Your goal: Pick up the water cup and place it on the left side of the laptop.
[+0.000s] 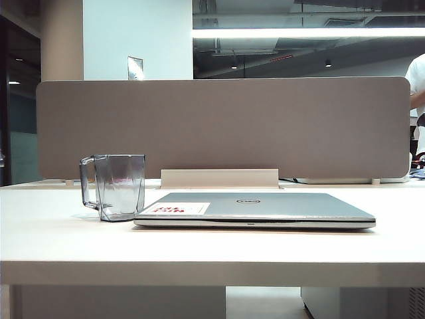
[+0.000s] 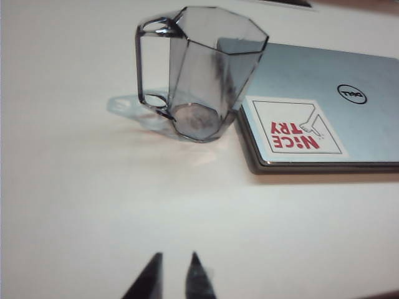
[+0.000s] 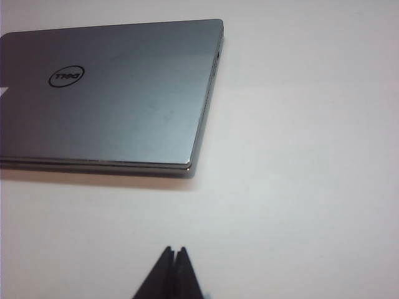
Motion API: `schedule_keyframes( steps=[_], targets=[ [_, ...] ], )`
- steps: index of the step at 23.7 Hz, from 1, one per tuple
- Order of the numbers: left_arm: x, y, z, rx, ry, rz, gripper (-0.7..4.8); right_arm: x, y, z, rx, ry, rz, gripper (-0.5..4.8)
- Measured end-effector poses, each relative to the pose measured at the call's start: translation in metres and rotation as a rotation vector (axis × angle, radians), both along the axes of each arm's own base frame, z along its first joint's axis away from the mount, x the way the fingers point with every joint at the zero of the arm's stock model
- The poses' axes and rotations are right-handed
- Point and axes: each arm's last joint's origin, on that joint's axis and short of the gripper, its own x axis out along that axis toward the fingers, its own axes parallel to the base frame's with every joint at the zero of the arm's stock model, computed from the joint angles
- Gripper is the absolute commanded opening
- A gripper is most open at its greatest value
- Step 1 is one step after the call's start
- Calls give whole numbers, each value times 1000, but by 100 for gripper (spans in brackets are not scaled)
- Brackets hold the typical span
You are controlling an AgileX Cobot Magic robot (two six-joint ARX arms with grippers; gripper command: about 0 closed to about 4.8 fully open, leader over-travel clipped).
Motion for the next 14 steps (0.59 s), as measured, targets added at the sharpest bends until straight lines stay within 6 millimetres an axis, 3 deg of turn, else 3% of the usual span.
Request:
schedule_keyframes(
  steps=[6, 7, 14],
  targets=[
    [-11, 3, -6, 4, 13, 0, 42, -6, -2, -19, -23, 61, 6, -5],
    [-13, 4, -8, 5, 15, 0, 14, -6, -3, -21, -24, 65, 6, -5],
    [-25, 7, -12, -7, -22, 0, 15, -7, -3, -23, -28, 81, 12, -5]
  ],
)
